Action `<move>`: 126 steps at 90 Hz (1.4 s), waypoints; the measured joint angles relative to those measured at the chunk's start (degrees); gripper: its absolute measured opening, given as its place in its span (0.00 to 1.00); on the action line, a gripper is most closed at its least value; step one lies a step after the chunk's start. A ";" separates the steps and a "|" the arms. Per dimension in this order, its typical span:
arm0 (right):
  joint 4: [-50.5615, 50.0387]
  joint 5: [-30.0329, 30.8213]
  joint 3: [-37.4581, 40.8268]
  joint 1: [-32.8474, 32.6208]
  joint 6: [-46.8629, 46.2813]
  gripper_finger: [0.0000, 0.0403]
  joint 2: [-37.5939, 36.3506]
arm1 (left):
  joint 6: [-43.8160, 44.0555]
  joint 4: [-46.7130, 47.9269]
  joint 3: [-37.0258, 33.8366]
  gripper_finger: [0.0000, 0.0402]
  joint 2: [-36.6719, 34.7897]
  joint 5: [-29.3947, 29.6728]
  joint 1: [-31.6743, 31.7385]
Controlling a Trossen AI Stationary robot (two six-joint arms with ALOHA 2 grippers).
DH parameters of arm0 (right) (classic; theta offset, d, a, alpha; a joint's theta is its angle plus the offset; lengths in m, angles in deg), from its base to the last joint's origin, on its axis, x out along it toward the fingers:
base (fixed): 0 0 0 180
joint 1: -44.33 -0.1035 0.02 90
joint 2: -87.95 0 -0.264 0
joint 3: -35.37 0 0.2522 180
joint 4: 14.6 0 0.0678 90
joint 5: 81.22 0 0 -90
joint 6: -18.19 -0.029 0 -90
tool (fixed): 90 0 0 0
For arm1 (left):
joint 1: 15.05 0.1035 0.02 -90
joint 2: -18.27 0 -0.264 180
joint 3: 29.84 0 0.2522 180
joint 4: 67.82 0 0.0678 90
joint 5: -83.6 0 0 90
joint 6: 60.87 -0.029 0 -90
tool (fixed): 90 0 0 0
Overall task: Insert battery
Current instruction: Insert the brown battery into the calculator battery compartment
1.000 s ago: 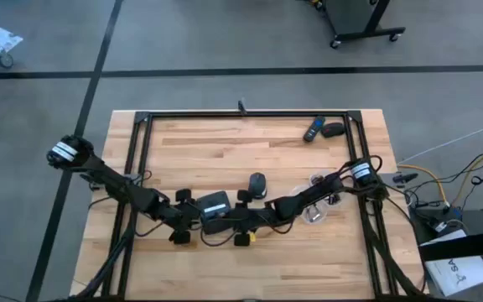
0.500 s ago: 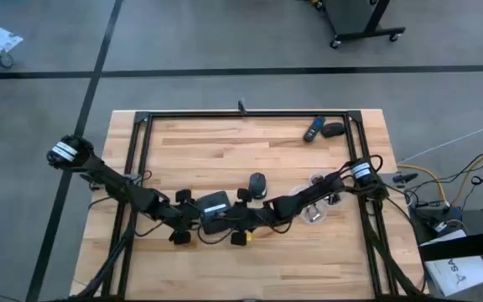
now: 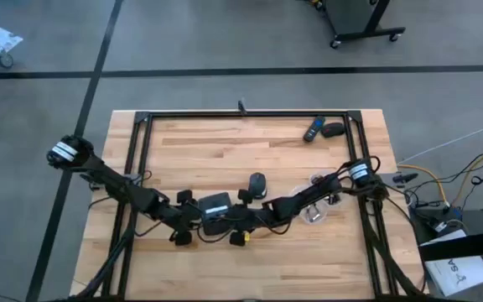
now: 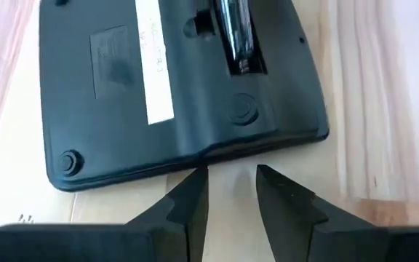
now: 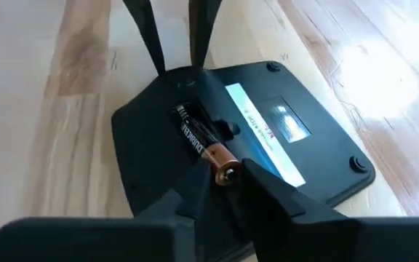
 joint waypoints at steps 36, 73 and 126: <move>0.25 -0.42 0.04 0.00 1.64 0.04 0.00 | 1.53 -3.86 -0.02 0.24 2.43 1.36 -0.02; -0.12 -4.63 0.09 0.11 8.74 0.04 -0.02 | 4.68 -4.54 -0.04 0.24 2.84 3.92 -0.04; -4.66 -9.32 -0.04 -0.01 21.05 0.04 -0.15 | 6.49 -5.24 -0.07 0.24 2.91 6.43 0.11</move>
